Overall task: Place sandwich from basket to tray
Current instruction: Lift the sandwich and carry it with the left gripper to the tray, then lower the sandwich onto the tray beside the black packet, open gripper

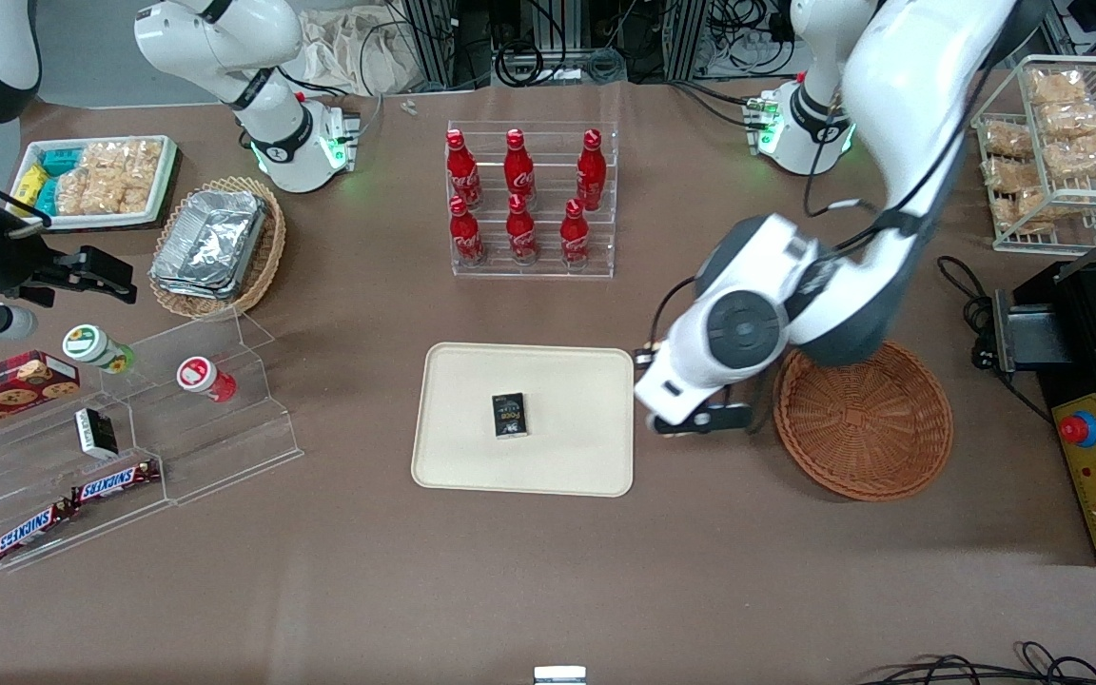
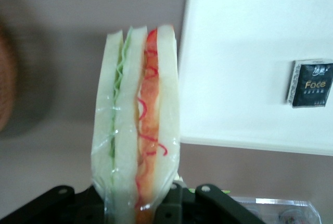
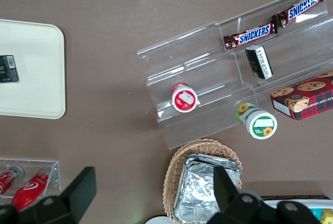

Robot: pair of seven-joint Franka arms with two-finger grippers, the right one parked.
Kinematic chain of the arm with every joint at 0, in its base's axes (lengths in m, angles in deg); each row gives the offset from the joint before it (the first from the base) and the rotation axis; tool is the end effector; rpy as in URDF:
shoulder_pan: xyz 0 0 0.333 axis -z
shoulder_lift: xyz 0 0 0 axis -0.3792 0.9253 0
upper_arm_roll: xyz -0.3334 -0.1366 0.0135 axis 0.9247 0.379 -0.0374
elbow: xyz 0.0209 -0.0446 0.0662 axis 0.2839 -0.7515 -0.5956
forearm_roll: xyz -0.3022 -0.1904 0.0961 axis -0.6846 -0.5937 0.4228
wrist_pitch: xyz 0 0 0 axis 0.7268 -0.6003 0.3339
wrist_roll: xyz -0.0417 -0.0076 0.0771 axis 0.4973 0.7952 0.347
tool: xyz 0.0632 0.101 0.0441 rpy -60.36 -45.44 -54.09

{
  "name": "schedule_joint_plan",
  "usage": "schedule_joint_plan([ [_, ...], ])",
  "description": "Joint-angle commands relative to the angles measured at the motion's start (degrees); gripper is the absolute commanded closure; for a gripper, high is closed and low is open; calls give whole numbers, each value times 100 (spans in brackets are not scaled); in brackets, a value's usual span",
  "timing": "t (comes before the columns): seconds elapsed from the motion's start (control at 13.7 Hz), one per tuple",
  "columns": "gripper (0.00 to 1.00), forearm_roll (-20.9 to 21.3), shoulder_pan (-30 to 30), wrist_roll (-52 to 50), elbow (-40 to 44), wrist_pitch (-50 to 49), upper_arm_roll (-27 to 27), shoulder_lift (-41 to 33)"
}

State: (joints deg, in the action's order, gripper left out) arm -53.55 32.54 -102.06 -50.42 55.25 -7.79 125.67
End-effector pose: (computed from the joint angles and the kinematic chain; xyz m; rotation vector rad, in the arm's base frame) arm 0.5970 -0.3645 0.3690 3.1061 0.0673 -0.3481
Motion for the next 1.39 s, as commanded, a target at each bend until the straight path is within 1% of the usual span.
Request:
schedule_joint_plan([
  [0.0,100,550,362,-356,454,283,-5,699],
  [0.22,100,674,503,-751,629,723,-14,1192],
  [0.44,100,1156,732,-1269,963,821,-23,1587],
  [0.58,100,1237,793,-1411,981,873,-23,1641],
  [0.66,94,1246,802,-1472,981,926,-14,1641],
  [0.73,73,1238,802,-1525,981,953,-23,1641],
  [0.8,38,1246,811,-1491,981,953,-14,1641],
  [0.88,19,1246,802,-1464,981,953,-23,1641],
  [0.95,5,1255,802,-1438,981,953,-14,1641],
  [1.02,1,1255,802,-1438,973,944,-14,1632],
  [1.31,1,1264,767,-1464,937,848,-14,1527],
])
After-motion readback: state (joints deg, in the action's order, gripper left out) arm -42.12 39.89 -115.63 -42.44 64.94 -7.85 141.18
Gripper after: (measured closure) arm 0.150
